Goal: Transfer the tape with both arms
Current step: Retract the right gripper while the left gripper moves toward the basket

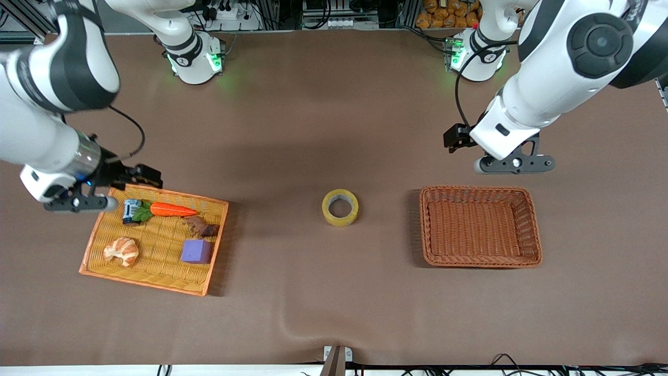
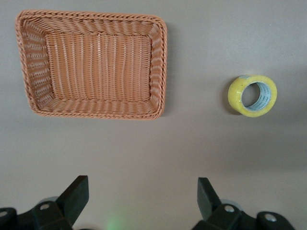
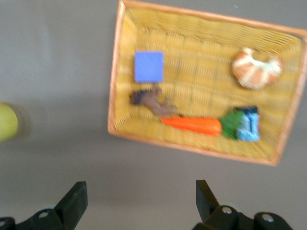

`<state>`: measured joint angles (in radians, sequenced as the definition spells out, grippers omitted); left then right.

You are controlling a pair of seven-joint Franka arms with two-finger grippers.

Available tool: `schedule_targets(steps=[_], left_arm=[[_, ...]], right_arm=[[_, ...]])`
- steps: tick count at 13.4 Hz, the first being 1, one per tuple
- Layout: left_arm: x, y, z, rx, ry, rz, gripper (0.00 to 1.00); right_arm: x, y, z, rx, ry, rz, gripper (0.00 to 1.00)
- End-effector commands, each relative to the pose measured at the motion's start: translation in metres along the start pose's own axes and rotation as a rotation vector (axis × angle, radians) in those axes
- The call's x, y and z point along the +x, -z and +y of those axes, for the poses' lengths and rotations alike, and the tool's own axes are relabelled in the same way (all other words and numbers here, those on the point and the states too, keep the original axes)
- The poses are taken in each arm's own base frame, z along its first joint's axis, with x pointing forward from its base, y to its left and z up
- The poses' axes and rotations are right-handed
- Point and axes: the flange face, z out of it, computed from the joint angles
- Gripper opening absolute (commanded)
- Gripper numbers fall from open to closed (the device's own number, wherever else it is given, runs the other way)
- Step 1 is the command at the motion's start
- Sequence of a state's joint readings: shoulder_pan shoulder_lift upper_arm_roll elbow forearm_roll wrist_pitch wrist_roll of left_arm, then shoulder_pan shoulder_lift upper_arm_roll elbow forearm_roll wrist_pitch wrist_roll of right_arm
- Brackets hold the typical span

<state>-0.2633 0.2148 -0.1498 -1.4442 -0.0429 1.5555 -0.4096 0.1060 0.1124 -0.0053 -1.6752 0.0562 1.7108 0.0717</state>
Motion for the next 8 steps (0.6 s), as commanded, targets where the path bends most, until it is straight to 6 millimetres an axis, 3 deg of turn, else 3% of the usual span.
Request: schedule_targets(steps=[1, 4, 8], left_arm=[[0.012, -0.019, 0.007, 0.008, 0.007, -0.003, 1.00], [0.018, -0.047, 0.006, 0.028, 0.009, -0.024, 1.00], [0.021, -0.056, -0.003, 0.032, 0.023, -0.026, 1.00]], right_arm=[[-0.037, 0.029, 0.008, -0.072, 0.016, -0.018, 1.00], [-0.040, 0.051, 0.026, -0.068, -0.013, 0.008, 1.00], [-0.049, 0.067, 0.050, -0.049, 0.014, -0.027, 1.00]])
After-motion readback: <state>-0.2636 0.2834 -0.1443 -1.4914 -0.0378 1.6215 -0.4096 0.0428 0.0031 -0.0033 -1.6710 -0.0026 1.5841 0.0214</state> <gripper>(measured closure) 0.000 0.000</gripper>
